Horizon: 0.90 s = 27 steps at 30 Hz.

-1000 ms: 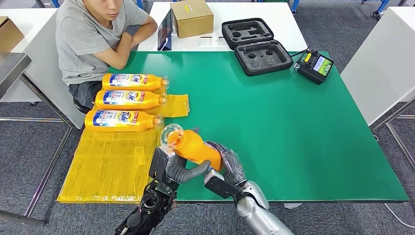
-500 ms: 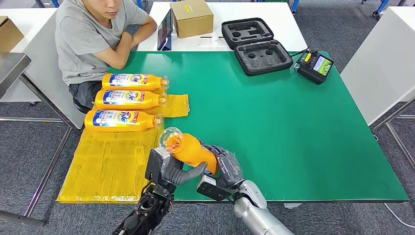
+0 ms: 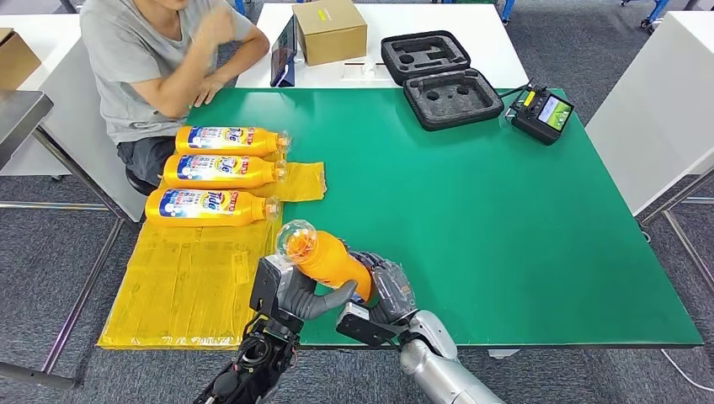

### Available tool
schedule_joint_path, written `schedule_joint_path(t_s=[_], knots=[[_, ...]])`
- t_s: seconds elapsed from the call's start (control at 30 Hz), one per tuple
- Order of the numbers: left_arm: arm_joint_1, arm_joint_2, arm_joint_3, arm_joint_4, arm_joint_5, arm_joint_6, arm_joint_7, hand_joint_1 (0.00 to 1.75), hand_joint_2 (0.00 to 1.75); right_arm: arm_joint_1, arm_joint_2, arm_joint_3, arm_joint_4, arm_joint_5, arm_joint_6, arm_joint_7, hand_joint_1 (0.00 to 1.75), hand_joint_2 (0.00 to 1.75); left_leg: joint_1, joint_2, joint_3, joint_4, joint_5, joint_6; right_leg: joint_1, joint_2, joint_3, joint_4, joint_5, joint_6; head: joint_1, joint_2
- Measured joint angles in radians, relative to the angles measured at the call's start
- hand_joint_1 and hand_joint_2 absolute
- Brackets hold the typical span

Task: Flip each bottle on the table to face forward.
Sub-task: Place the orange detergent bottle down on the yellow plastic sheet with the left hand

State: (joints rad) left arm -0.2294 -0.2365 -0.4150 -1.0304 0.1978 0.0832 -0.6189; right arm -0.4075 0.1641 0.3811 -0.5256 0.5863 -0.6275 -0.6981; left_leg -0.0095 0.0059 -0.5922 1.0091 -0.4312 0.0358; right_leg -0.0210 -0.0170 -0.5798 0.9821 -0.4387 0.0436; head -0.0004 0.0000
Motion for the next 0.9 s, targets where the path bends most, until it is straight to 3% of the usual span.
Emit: schedule_joint_path(t_s=[0.4,0.53,0.7,0.9], knots=[[0.0,0.0,0.0,0.0,0.0,-0.001,0.0,1.75,1.75,0.0,0.005,-0.007,0.006,0.001,0.0,0.0,1.64,1.75,0.0,0.0,0.0,0.0,0.0,0.0,0.0,0.0,0.0,0.0,0.0,0.0,0.0,0.0],[0.001,0.002,-0.003,-0.009,-0.033,0.029,-0.014,1.75,1.75,0.0,0.007,-0.008,0.008,-0.005,0.002,-0.001,0.0,1.75,0.0,0.0,0.0,0.0,0.0,0.0,0.0,0.0,0.0,0.0,0.0,0.0,0.0,0.0],[-0.014,0.025,-0.008,-0.098,-0.236,0.21,-0.035,1.75,1.75,0.028,0.017,-0.017,-0.008,0.005,0.028,0.003,0.0,1.75,0.0,-0.001,0.0,0.0,0.0,0.0,0.0,-0.001,0.0,0.0,0.0,0.0,0.0,0.0],[-0.02,0.047,-0.006,-0.157,-0.268,0.216,-0.024,1.75,1.75,0.051,0.022,-0.033,-0.03,0.023,0.041,0.006,0.0,1.75,0.0,-0.001,-0.001,0.0,0.0,0.0,0.0,0.0,-0.001,0.0,0.0,0.0,0.0,0.0]])
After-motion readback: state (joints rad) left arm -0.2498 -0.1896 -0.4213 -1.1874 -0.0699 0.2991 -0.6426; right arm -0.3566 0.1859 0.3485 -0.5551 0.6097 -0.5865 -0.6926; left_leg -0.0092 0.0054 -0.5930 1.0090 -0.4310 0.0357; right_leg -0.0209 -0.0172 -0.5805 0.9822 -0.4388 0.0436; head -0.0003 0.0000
